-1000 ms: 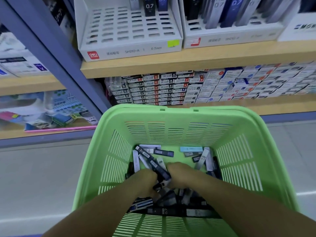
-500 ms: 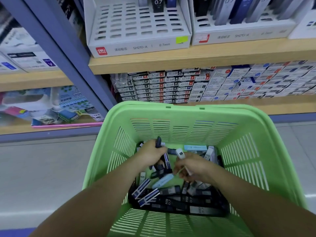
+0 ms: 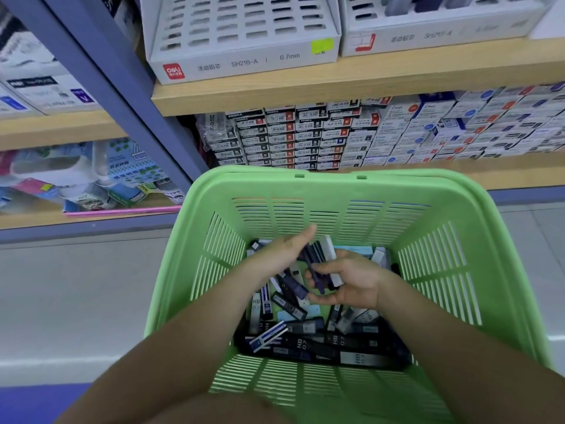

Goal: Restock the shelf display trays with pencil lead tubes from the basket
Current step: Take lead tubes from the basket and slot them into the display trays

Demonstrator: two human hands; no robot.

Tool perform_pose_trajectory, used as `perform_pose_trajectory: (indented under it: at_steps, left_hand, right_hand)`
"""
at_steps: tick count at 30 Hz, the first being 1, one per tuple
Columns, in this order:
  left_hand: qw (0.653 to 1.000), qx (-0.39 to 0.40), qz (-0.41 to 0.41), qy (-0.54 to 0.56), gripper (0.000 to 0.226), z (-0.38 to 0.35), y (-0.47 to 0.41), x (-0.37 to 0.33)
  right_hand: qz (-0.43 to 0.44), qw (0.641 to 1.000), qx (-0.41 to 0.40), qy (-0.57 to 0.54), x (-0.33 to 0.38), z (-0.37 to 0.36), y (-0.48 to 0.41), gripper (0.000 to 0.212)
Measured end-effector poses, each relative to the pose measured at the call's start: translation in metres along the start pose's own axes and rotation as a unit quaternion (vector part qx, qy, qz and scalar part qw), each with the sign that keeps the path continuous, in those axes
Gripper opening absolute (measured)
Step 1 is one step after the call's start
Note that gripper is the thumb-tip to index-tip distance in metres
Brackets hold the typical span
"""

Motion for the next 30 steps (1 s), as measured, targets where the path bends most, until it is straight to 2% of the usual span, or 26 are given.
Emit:
perform_pose_trajectory:
  at_steps: [1, 2, 3, 5, 7, 9, 12, 15, 16, 21, 25, 26, 27, 30]
  left_hand:
    - [0.999, -0.041, -0.013, 0.016, 0.046, 0.011, -0.008, 0.002]
    - [0.994, -0.088, -0.051, -0.048, 0.03, 0.023, -0.012, 0.003]
    - [0.974, -0.102, -0.118, -0.165, 0.033, 0.024, -0.015, 0.003]
    - [0.873, -0.031, -0.242, -0.422, 0.063, -0.007, -0.008, 0.016]
    - [0.756, 0.012, -0.312, -0.576, 0.081, -0.026, -0.003, 0.031]
    - [0.7, 0.006, -0.345, -0.625, 0.08, -0.025, -0.007, 0.034]
    - [0.656, 0.021, -0.356, -0.666, 0.078, -0.022, -0.015, 0.032]
    - [0.597, 0.055, -0.385, -0.702, 0.07, -0.034, -0.01, 0.025]
    - [0.591, 0.061, -0.399, -0.699, 0.064, -0.037, -0.007, 0.021]
    - [0.583, 0.079, -0.439, -0.679, 0.046, -0.06, 0.007, 0.018]
    - [0.618, 0.076, -0.435, -0.651, 0.036, -0.074, 0.01, 0.017]
    - [0.643, 0.066, -0.417, -0.639, 0.035, -0.072, 0.007, 0.015]
    - [0.69, 0.054, -0.38, -0.614, 0.035, -0.066, 0.004, 0.014]
    - [0.859, 0.02, -0.251, -0.445, 0.026, -0.037, -0.005, 0.005]
  right_hand:
    - [0.005, 1.0, -0.02, 0.024, 0.0, 0.007, -0.002, 0.023]
    - [0.01, 0.998, -0.047, 0.049, 0.0, 0.015, -0.005, 0.019]
    - [0.018, 0.994, -0.075, 0.08, 0.001, 0.022, -0.006, 0.018]
    - [0.042, 0.983, -0.117, 0.135, 0.002, 0.031, -0.008, 0.022]
    - [0.068, 0.975, -0.131, 0.166, 0.003, 0.032, -0.009, 0.026]
    - [0.107, 0.957, -0.139, 0.229, 0.008, 0.031, -0.007, 0.029]
    - [0.15, 0.925, -0.176, 0.303, 0.016, 0.036, -0.006, 0.034]
    - [0.135, 0.939, -0.191, 0.252, 0.014, 0.041, -0.009, 0.031]
    - [0.13, 0.944, -0.194, 0.231, 0.014, 0.041, -0.01, 0.028]
    - [0.142, 0.942, -0.212, 0.217, 0.022, 0.041, -0.008, 0.018]
    - [0.165, 0.92, -0.238, 0.262, 0.026, 0.049, -0.006, 0.027]
    - [0.173, 0.916, -0.243, 0.268, 0.029, 0.052, -0.004, 0.029]
    - [0.181, 0.914, -0.245, 0.269, 0.033, 0.055, -0.001, 0.027]
    - [0.205, 0.909, -0.244, 0.268, 0.048, 0.06, 0.014, 0.022]
Point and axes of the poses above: each hand's wrist, its own y-axis away from the middle knuckle, its own z-axis out of the back of the hand, x = y × z, the point moved 9 cm from there along -y, towards the middle knuckle, and after that the axes turned 13 degrees about -x, right-handed, at the moved point
